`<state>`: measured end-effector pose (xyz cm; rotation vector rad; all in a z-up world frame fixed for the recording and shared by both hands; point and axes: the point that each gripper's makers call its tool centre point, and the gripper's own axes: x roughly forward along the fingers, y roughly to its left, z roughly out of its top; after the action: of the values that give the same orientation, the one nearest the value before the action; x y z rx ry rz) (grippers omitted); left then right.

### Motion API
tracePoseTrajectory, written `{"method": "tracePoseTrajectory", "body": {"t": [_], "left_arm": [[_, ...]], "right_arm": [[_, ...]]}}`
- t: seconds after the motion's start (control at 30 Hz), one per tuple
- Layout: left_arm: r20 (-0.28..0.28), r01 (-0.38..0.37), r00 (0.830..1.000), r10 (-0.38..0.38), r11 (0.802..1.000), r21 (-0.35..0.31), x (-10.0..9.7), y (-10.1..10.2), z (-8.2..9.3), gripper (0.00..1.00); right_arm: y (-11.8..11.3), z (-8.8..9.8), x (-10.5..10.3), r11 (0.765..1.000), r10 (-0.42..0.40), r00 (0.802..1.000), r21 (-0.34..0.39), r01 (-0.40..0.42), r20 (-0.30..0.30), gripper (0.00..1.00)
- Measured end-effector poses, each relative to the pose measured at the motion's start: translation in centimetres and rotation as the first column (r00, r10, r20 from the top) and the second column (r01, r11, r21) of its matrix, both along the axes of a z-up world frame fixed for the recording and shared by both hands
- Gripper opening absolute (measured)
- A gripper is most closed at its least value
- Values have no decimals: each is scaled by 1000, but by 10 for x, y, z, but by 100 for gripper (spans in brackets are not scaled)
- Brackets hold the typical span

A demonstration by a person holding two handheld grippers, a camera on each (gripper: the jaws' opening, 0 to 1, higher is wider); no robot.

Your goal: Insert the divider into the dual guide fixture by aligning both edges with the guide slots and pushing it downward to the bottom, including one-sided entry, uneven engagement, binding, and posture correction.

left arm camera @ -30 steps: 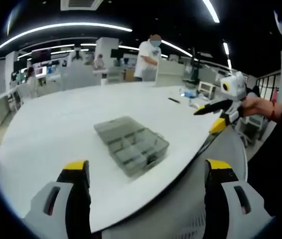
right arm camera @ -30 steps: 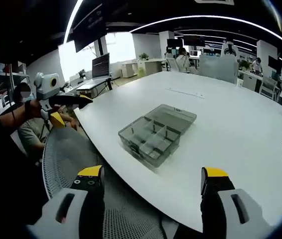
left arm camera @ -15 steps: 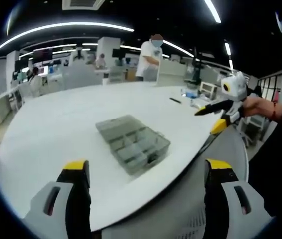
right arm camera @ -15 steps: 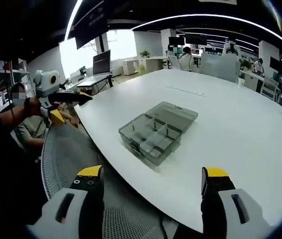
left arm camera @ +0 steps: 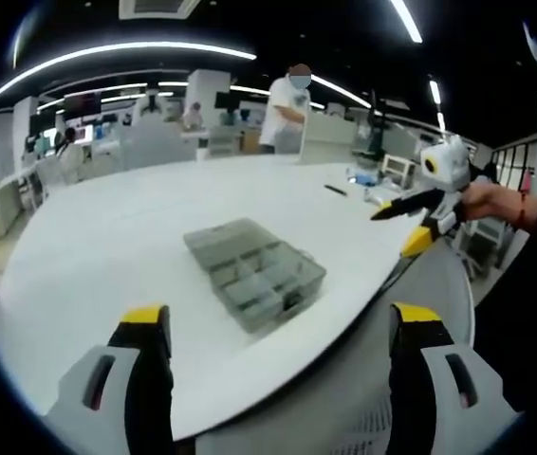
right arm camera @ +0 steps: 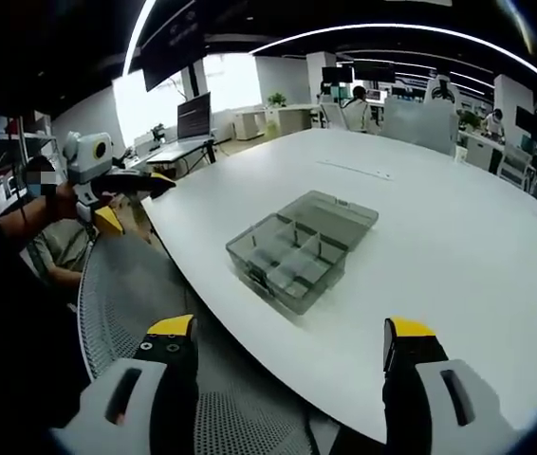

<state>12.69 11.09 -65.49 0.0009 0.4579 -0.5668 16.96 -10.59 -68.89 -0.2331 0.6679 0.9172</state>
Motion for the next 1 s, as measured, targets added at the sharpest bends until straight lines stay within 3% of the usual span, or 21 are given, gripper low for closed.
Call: {"method": "tracePoseTrajectory", "body": {"t": [1.0], "left_arm": [[-2, 14, 1000, -14, 1000, 12, 6, -4, -2, 95]], "right_arm": [[-3, -5, 1, 1000, -4, 1000, -6, 4, -16, 79]]}}
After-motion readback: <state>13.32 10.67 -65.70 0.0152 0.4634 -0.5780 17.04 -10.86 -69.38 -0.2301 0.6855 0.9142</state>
